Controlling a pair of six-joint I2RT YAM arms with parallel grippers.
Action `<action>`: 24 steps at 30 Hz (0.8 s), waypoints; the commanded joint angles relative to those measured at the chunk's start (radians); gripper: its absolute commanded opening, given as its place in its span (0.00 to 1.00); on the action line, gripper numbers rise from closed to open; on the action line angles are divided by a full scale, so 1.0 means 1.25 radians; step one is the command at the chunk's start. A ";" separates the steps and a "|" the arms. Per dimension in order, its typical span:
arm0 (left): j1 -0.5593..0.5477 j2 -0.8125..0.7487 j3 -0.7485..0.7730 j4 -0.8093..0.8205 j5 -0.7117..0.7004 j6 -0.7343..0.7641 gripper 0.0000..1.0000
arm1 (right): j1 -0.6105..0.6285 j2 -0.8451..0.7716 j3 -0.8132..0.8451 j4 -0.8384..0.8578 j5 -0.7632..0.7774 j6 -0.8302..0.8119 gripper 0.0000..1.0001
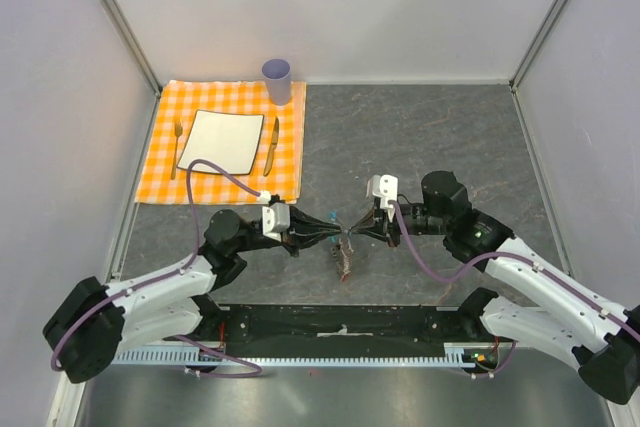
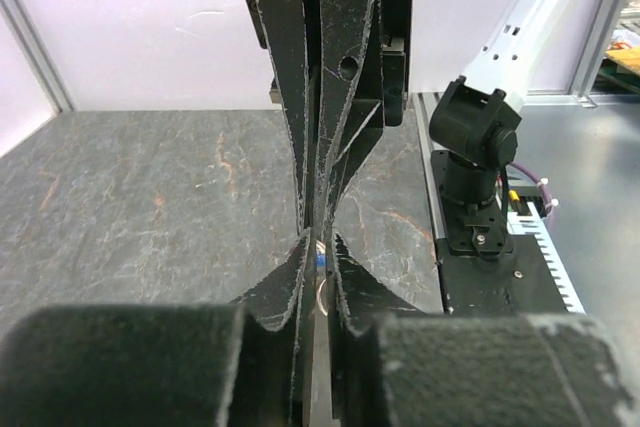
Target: Put the keys on the keyring
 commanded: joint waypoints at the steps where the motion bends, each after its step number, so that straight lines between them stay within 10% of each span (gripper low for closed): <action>1: 0.001 -0.093 0.048 -0.171 -0.077 0.077 0.17 | -0.003 -0.015 0.059 -0.061 0.051 -0.043 0.00; 9: 0.001 -0.120 0.121 -0.416 -0.111 0.141 0.34 | -0.003 0.003 0.095 -0.108 0.049 -0.064 0.00; 24: -0.007 0.001 0.198 -0.478 -0.038 0.085 0.38 | -0.003 0.024 0.112 -0.120 0.063 -0.069 0.00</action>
